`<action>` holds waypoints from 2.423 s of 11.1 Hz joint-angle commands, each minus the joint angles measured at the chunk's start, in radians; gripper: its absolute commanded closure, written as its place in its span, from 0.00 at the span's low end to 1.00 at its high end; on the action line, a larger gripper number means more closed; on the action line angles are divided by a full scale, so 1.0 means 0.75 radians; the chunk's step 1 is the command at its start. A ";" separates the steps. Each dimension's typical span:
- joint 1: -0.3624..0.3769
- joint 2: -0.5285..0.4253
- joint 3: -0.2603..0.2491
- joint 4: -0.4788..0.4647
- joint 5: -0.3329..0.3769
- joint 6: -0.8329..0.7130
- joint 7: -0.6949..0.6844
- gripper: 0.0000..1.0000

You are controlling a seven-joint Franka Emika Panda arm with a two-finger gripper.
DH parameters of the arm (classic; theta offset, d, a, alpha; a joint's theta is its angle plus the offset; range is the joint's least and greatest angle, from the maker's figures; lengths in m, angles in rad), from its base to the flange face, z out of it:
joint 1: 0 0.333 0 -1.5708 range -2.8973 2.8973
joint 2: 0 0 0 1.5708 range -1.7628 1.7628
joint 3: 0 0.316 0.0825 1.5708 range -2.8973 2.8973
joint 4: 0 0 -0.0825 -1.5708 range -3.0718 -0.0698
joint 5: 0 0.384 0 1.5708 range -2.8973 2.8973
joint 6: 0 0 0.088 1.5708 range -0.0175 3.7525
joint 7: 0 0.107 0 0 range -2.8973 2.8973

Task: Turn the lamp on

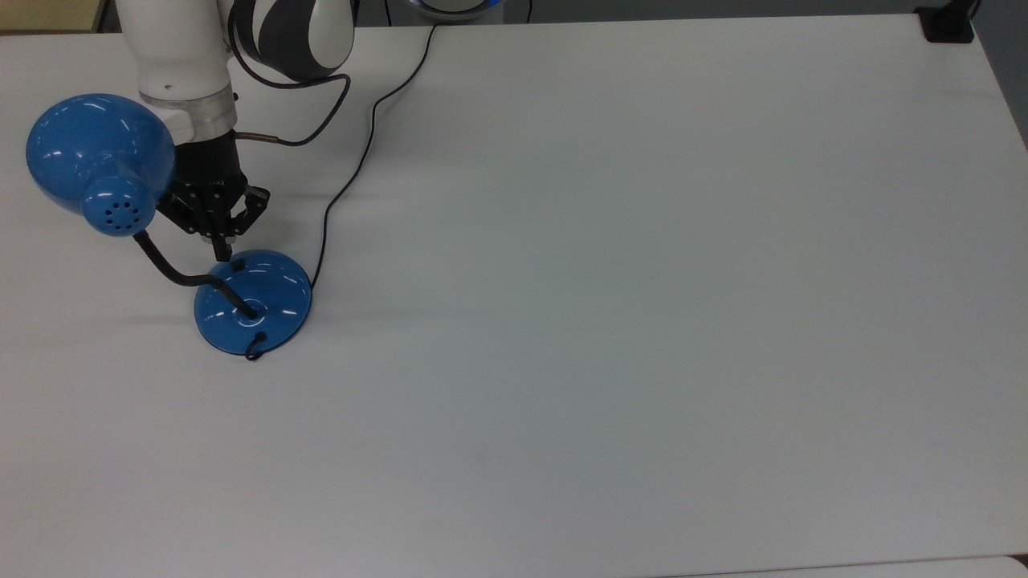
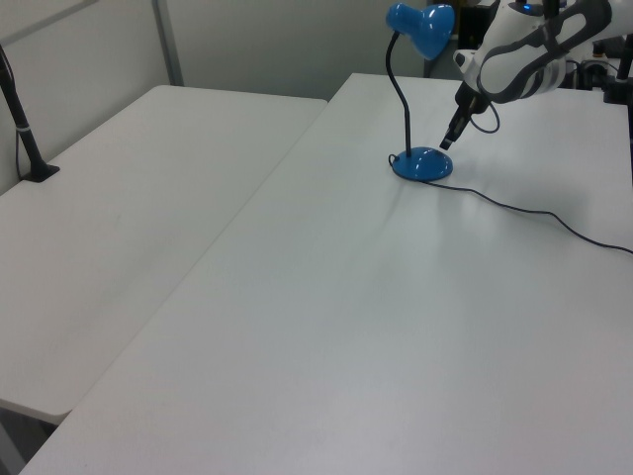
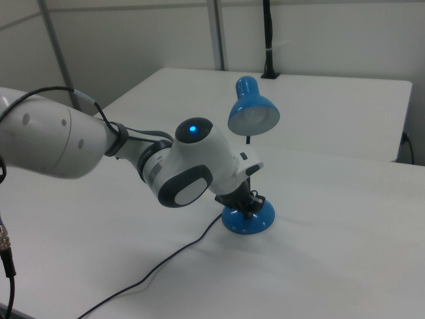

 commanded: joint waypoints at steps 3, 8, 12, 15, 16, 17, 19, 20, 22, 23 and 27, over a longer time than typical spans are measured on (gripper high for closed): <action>0.009 0.030 0.009 0.035 0.033 0.015 0.030 1.00; 0.017 0.089 0.017 0.061 0.068 0.060 0.030 1.00; 0.017 0.087 0.017 0.061 0.068 0.056 0.026 1.00; 0.017 0.083 0.023 0.061 0.068 0.050 0.024 1.00; 0.017 0.083 0.039 0.061 0.068 0.050 0.020 1.00; 0.017 0.077 0.043 0.061 0.068 0.050 0.020 1.00; 0.017 0.038 0.045 0.055 0.068 0.004 0.026 1.00; 0.017 0.000 0.045 0.059 0.066 -0.106 0.020 1.00; 0.017 -0.078 0.045 0.059 0.049 -0.380 0.008 1.00; 0.015 -0.109 0.043 0.061 0.043 -0.507 -0.013 1.00; 0.005 -0.262 0.043 0.110 -0.093 -0.957 -0.027 0.99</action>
